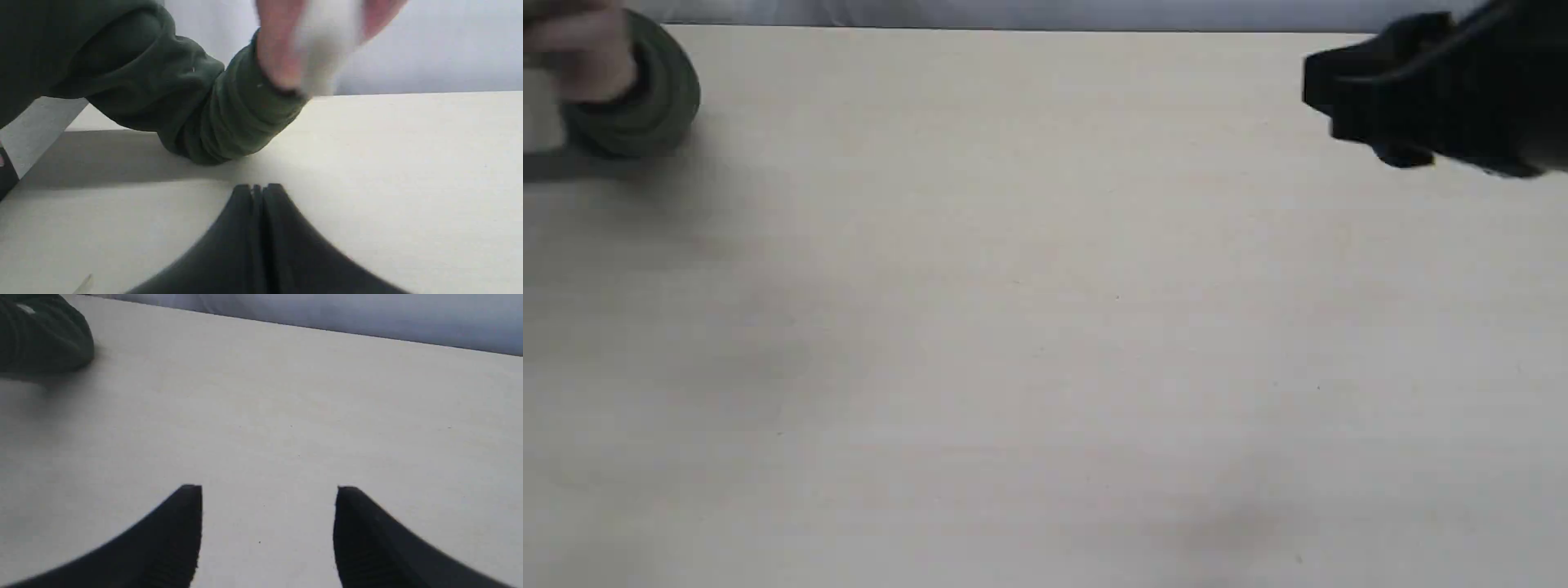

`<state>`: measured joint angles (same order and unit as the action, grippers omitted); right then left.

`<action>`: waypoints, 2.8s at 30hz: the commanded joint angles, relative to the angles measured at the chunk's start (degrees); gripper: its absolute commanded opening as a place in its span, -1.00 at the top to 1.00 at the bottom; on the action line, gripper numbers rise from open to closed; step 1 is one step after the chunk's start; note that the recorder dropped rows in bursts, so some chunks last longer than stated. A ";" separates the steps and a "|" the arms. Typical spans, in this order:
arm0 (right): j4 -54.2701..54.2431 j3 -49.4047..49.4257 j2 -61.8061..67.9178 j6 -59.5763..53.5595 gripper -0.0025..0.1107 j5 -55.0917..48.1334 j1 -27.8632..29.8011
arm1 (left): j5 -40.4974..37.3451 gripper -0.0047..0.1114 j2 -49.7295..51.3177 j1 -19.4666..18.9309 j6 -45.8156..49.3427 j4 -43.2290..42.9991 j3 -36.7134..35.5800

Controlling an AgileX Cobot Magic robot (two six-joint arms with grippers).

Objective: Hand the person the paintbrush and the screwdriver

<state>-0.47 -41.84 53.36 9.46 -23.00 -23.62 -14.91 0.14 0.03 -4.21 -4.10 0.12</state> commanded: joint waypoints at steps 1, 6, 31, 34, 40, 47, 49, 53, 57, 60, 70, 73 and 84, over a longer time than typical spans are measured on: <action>-3.20 5.71 -9.40 -0.32 0.04 0.49 0.16 | 0.62 0.92 -0.14 0.37 -0.12 0.05 -0.12; -8.68 13.09 -22.37 -1.04 0.04 0.45 0.16 | 0.46 0.92 -0.14 0.37 -0.12 0.27 -0.12; -18.10 35.70 -49.50 -1.29 0.88 12.62 0.16 | 0.59 0.92 -0.14 0.37 -0.12 0.27 -0.12; -18.10 39.50 -49.50 -1.29 0.88 16.17 0.16 | 0.59 0.92 -0.14 0.37 -0.12 0.17 -0.12; -17.77 41.84 -49.50 -9.12 0.88 18.44 0.16 | 0.69 0.92 -0.14 0.37 -0.12 0.17 -0.12; -17.77 41.84 -49.50 -14.60 0.88 18.23 0.16 | 0.69 0.92 -0.14 0.37 -0.12 0.17 -0.12; -17.77 41.84 -49.50 -14.85 0.88 18.23 0.16 | 0.69 0.92 -0.14 0.37 -0.12 0.17 -0.12; -17.77 41.84 -49.50 -14.68 0.88 18.23 0.16 | 0.69 0.92 -0.14 0.37 -0.12 0.17 -0.12; -18.15 41.84 -49.50 -14.85 0.88 18.23 0.16 | 0.69 0.92 -0.14 0.37 -0.12 0.17 -0.12; -18.15 41.84 -49.50 -14.85 0.88 18.23 0.16 | 0.69 0.92 -0.14 0.37 -0.12 0.17 -0.12; -18.15 41.84 -49.50 -21.21 0.88 16.89 0.16 | 0.56 0.92 -0.14 0.37 -0.12 0.28 -0.12; -17.87 41.84 -49.50 -23.33 0.88 16.77 0.16 | 0.56 0.92 -0.14 0.37 -0.12 0.28 -0.12; -18.13 41.84 -49.50 -24.22 0.88 16.66 0.16 | 0.56 0.92 -0.14 0.37 -0.12 0.28 -0.12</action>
<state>-18.61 -0.16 4.16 -14.02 -6.04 -23.62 -14.91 0.14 0.03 -4.21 -4.10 0.12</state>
